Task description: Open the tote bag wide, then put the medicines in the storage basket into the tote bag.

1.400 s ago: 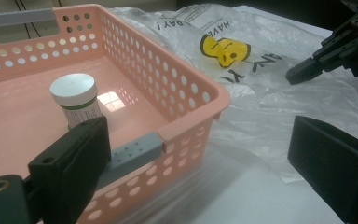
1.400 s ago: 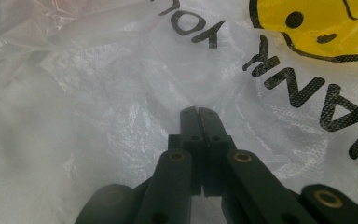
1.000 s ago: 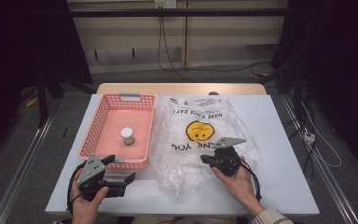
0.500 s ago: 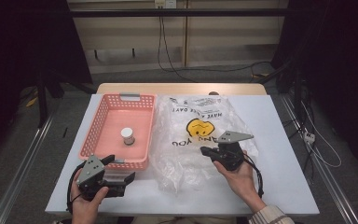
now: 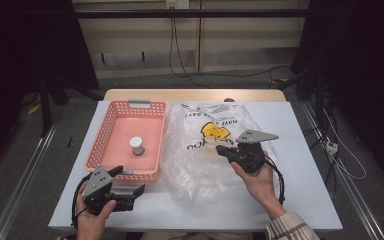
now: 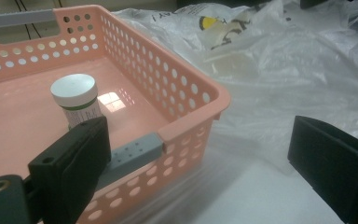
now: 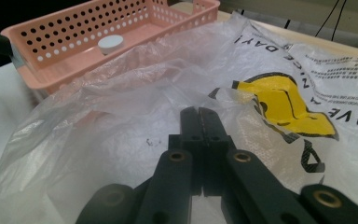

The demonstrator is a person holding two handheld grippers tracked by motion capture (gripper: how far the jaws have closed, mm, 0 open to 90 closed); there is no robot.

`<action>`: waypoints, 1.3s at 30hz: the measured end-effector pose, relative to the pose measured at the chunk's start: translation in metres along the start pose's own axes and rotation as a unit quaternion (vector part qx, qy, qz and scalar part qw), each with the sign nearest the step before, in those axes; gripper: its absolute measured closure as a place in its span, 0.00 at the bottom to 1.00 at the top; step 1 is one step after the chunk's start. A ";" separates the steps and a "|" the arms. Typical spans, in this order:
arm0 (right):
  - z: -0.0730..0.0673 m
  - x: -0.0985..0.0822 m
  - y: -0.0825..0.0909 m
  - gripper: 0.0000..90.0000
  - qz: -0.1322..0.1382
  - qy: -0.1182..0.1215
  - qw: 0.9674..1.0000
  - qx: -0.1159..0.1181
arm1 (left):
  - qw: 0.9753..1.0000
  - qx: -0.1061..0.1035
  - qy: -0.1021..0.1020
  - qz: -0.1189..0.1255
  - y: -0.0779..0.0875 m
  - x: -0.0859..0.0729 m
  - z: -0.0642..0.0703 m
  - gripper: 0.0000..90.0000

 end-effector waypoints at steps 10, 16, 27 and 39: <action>0.012 0.015 0.004 1.00 0.028 0.000 1.000 -0.005 | 1.000 -0.001 0.001 -0.001 -0.001 0.000 -0.002 0.06; 0.018 0.024 0.006 1.00 0.044 -0.004 0.999 -0.015 | 1.000 -0.004 0.006 0.001 0.000 0.000 -0.004 0.06; 0.019 0.032 0.013 1.00 0.071 0.003 0.997 -0.016 | 1.000 -0.004 0.001 0.005 0.001 0.001 -0.001 0.07; 0.024 0.030 0.013 1.00 0.067 -0.004 0.998 -0.012 | 1.000 0.000 0.010 0.006 0.004 0.009 -0.008 0.07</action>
Point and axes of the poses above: each handheld gripper's, and its own axes: y roughly backward along the jaws, x roughly out of its top, z roughly to its right, the point moved 4 cm from there along -y, roughly forward along the jaws, and after that the axes turned 12 degrees about y, right-handed, at the moved point
